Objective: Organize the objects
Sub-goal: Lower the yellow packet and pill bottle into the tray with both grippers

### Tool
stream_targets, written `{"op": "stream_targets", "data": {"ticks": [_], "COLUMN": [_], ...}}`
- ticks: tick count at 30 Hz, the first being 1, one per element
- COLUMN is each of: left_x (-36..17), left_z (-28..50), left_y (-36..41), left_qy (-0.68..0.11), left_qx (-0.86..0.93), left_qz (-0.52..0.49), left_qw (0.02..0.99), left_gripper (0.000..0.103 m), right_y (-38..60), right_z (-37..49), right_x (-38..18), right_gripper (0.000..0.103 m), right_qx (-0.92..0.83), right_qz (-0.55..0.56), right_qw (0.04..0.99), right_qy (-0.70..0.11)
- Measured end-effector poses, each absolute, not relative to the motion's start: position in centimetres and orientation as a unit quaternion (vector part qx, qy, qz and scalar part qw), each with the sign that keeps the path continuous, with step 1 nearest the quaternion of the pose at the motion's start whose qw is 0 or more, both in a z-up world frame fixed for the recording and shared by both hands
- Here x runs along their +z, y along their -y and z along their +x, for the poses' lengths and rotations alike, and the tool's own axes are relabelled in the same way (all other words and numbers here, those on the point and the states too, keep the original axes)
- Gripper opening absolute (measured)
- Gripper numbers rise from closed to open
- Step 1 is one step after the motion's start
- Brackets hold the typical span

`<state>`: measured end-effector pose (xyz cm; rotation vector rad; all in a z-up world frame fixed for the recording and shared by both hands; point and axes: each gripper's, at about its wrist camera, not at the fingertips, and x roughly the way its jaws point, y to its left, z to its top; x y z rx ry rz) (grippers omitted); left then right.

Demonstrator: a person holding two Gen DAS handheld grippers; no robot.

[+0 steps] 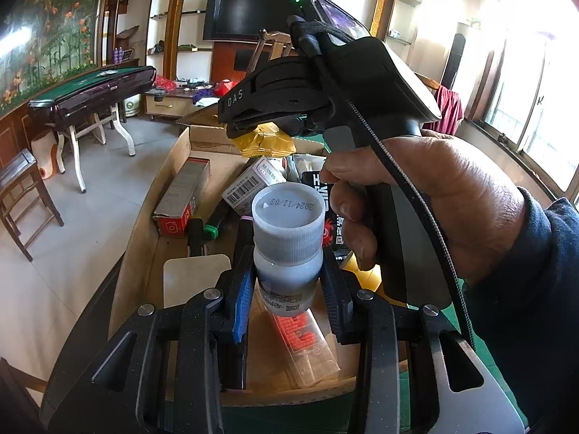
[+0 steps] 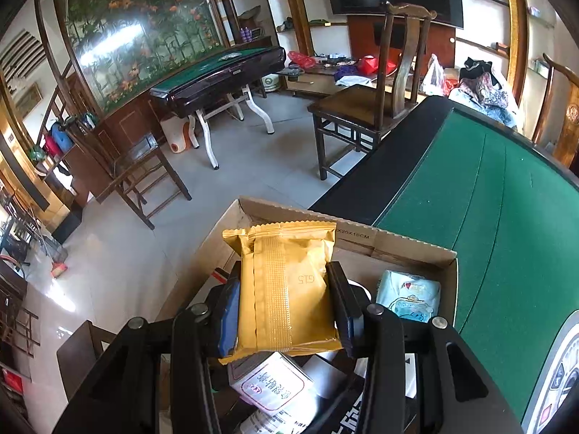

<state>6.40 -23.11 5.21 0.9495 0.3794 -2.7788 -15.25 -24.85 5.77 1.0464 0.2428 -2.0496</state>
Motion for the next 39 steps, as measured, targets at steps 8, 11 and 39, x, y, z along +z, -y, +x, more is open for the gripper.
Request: {"op": "stream_targets", "data": {"ticks": [8, 11, 39], "left_x": [4.8, 4.5, 3.5], "left_z": [6.2, 6.2, 6.1], "left_y": [22.8, 22.7, 22.8], "left_qy": [-0.126, -0.127, -0.134], "left_qx": [-0.933, -0.932, -0.932], "left_qz": [0.324, 0.326, 0.321], "left_qw": [0.094, 0.096, 0.101], "left_gripper": [0.034, 0.034, 0.034], "right_y": [25.5, 25.9, 28.0], "right_z": [-15.9, -16.2, -14.3], "right_x": [5.1, 4.7, 2.6], "right_gripper": [0.044, 0.044, 0.044], "right_qx": [-0.808, -0.808, -0.800], "right_qz": [0.419, 0.422, 0.415], "right_qw": [0.398, 0.391, 0.387], "right_qy": [-0.117, -0.129, -0.196]}}
